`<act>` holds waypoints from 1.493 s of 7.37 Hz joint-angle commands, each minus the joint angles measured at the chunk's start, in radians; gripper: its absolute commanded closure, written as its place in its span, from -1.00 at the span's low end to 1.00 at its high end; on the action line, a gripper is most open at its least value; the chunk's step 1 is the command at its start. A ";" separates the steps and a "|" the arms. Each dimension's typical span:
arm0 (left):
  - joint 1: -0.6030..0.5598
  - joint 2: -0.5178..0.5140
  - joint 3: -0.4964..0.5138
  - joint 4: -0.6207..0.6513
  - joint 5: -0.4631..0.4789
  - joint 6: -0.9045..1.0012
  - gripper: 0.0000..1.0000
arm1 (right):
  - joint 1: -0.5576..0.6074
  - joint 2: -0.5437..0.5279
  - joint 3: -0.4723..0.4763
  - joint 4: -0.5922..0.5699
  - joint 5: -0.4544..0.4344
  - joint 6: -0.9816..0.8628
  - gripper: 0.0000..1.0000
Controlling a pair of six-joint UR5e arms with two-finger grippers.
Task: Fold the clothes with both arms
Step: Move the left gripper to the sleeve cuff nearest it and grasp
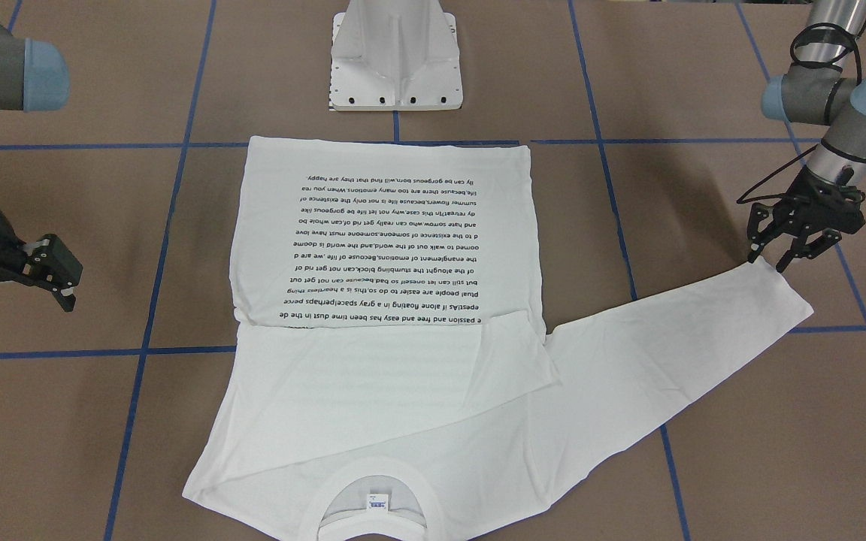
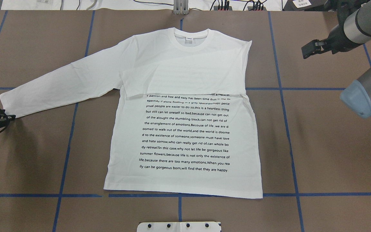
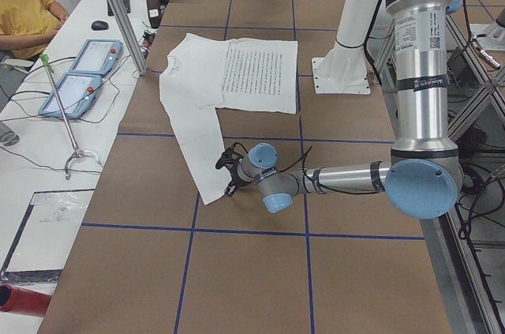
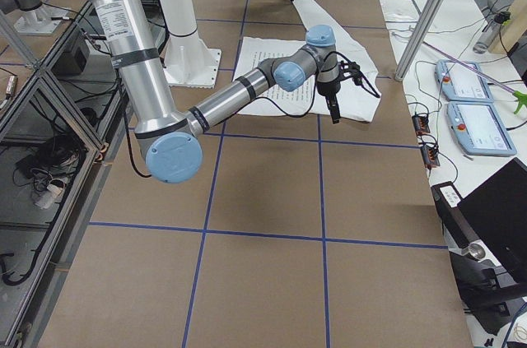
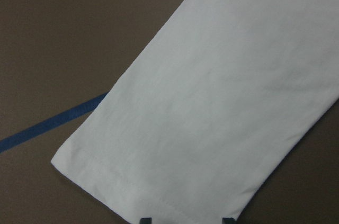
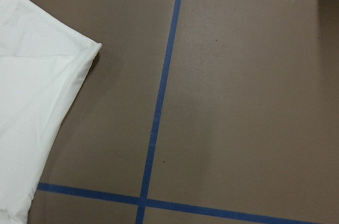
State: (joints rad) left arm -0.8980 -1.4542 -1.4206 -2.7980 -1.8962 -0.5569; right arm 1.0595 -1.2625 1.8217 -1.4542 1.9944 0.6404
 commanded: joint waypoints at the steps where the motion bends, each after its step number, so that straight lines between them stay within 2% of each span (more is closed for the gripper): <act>1: 0.001 -0.002 0.000 0.000 0.000 -0.001 0.42 | -0.001 0.000 -0.001 0.000 0.000 0.010 -1.00; 2: 0.001 0.000 0.000 0.000 0.002 -0.003 0.99 | -0.001 0.002 -0.001 0.000 0.000 0.012 -1.00; 4: -0.001 -0.008 -0.014 -0.002 0.002 -0.002 1.00 | -0.003 0.002 -0.002 0.002 0.001 0.012 -1.00; 6: -0.002 -0.015 -0.087 0.000 0.002 0.000 1.00 | -0.003 0.003 -0.002 0.006 0.000 0.012 -1.00; 8: -0.018 -0.056 -0.106 0.009 -0.003 -0.001 1.00 | -0.003 0.003 -0.002 0.006 0.000 0.016 -1.00; 9: -0.031 -0.104 -0.110 0.015 -0.006 -0.014 1.00 | -0.003 0.003 -0.002 0.006 0.000 0.016 -1.00; 10: -0.041 -0.186 -0.113 0.085 -0.006 -0.020 1.00 | -0.003 0.003 -0.002 0.006 0.000 0.015 -1.00; 11: -0.050 -0.296 -0.122 0.226 -0.006 -0.020 1.00 | -0.003 0.002 -0.002 0.006 0.000 0.015 -1.00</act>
State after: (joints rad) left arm -0.9355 -1.6320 -1.5336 -2.7031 -1.9015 -0.5730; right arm 1.0569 -1.2597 1.8193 -1.4481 1.9942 0.6555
